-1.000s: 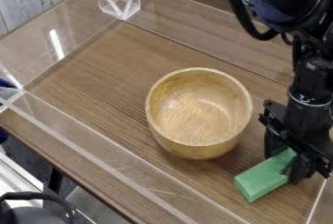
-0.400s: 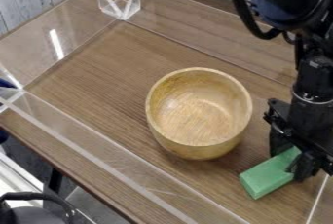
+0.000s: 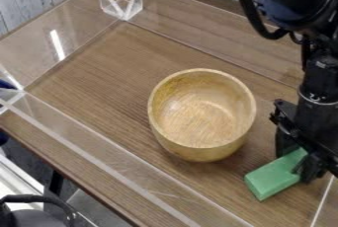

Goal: Remove the green block from inside the brown bowl and put it on the table

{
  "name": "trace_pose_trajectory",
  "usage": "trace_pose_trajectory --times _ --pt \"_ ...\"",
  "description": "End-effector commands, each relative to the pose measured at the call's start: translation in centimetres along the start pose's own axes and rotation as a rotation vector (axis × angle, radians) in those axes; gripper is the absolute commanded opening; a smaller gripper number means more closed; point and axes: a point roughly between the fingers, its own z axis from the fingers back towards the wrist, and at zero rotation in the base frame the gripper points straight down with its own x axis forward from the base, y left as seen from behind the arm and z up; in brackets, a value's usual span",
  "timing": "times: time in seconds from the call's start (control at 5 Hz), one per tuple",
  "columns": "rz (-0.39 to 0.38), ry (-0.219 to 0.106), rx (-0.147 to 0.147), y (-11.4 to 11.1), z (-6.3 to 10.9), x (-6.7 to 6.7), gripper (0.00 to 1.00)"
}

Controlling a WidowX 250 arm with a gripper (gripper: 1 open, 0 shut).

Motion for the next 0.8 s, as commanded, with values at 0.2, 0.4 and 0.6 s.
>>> trace_pose_trajectory --times 0.2,0.4,0.6 --pt "-0.029 0.013 -0.014 -0.53 -0.09 -0.18 0.00" --pt "-0.032 0.021 -0.019 -0.64 -0.12 -0.29 0.00" --pt "-0.035 0.028 -0.025 -0.75 -0.17 -0.39 0.00"
